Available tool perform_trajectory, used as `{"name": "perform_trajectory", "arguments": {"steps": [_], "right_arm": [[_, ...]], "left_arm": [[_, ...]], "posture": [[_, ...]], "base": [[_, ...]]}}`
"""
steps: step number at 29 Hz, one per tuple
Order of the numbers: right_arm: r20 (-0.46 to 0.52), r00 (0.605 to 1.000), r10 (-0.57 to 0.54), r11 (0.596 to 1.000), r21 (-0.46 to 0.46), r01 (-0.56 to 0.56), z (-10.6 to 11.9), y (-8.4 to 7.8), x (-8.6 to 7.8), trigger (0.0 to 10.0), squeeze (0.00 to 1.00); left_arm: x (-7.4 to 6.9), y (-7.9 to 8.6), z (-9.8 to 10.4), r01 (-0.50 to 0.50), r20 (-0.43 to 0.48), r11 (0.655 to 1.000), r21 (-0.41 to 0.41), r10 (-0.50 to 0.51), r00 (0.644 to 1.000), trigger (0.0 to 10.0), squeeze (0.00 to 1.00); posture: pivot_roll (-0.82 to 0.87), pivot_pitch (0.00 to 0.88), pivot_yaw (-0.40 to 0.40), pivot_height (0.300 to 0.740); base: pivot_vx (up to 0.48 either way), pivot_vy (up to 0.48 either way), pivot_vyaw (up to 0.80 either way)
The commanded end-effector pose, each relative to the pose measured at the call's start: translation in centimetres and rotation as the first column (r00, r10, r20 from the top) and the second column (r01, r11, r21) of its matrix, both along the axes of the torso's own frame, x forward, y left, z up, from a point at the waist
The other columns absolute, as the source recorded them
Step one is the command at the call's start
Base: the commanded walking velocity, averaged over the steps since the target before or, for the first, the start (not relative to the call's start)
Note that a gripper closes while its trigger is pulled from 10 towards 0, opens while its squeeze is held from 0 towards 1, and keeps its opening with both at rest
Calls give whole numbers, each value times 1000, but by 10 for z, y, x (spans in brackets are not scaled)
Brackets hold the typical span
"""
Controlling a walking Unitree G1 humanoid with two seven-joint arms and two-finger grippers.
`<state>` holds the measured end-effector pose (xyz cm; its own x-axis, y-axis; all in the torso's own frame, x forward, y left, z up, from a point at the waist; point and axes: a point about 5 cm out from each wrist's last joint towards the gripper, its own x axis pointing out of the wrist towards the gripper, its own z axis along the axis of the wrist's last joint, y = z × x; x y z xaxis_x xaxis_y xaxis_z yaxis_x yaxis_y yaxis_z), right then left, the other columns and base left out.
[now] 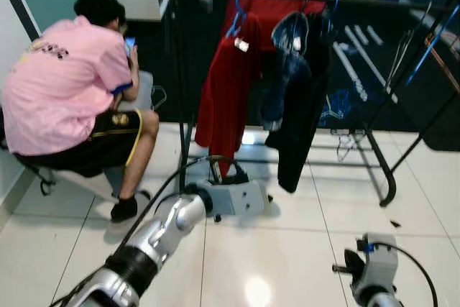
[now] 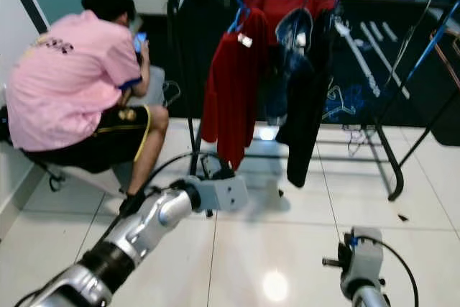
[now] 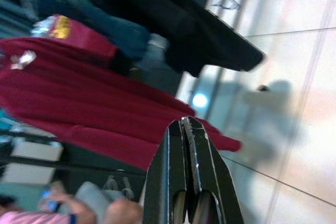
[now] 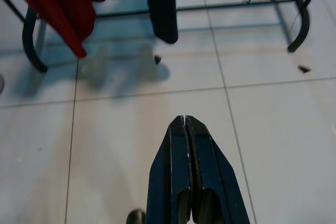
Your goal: Hang hanger
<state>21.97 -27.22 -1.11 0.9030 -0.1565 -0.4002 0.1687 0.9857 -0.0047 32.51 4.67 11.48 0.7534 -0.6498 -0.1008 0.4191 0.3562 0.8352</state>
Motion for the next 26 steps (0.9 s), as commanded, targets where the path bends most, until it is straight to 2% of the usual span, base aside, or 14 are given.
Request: {"name": "perform_trajectory", "arguments": {"steps": [1,3,4,5,6,7,8,10,12,16,18,22,25,26], "right_arm": [[-22,999,-29,1000,-2,29,-3,-6,-4,10000,0],[-24,999,-29,1000,-4,29,-3,-7,-2,10000,0],[-24,999,-29,1000,-5,29,-3,-7,-1,10000,0],[-24,999,-29,1000,-5,29,-3,-7,-1,10000,0],[-21,999,-29,1000,-6,29,-4,-7,-2,10000,0],[-18,999,-28,1000,-7,28,-5,-6,-4,10000,0],[-18,999,-28,1000,-7,28,-5,-6,-4,10000,0],[-14,999,-31,1000,-4,31,-8,-5,-10,10000,0],[-4,1000,-24,1000,-11,24,-8,-3,-12,10000,0],[2,1000,-16,1000,-16,16,-8,-2,-13,10000,0],[24,1000,8,1000,-23,-8,-7,2,-14,10000,0],[53,998,36,999,-31,-35,-5,6,-18,10000,0],[63,997,46,998,-35,-44,-6,7,-25,10000,0],[65,997,45,998,-38,-43,-7,6,-29,10000,0]], "left_arm": [[0,-2,-3,-15,19,1000,-10,15,1000,10000,0],[4,4,-1,-72,3,995,-69,72,997,10000,0],[8,17,-1,-157,-29,974,-161,154,988,10000,0],[8,17,-1,-157,-29,974,-161,154,988,10000,0],[10,38,-3,-278,-94,919,-280,261,961,10000,0],[9,66,-12,-415,-186,826,-381,371,910,10000,0],[9,66,-12,-415,-186,826,-381,371,910,10000,0],[-1,108,-35,-600,-321,670,-436,507,800,10000,0],[-17,135,-62,-697,-419,594,-401,557,717,10000,0],[-25,142,-71,-709,-434,586,-392,562,704,10000,0],[-46,152,-91,-747,-474,555,-366,579,663,10000,0],[-65,154,-108,-771,-520,537,-342,576,631,10000,0],[-76,152,-115,-790,-564,498,-358,559,608,10000,0],[-80,152,-117,-799,-585,463,-384,547,599,10000,0]], "posture": [[29,18,-75,740],[30,9,-73,740],[32,10,-72,740],[32,10,-72,740],[33,11,-68,740],[37,14,-62,740],[37,14,-62,740],[42,17,-55,740],[40,20,-50,740],[33,19,-47,740],[30,26,-40,740],[33,39,-40,740],[31,67,-41,740],[30,71,-41,740]], "base": [[0,0,0],[0,0,0],[0,0,0],[0,0,0],[0,0,0],[0,0,0],[0,0,0],[0,0,0],[0,0,0],[0,0,0],[0,0,0],[0,0,0],[0,0,0],[0,0,0]]}}
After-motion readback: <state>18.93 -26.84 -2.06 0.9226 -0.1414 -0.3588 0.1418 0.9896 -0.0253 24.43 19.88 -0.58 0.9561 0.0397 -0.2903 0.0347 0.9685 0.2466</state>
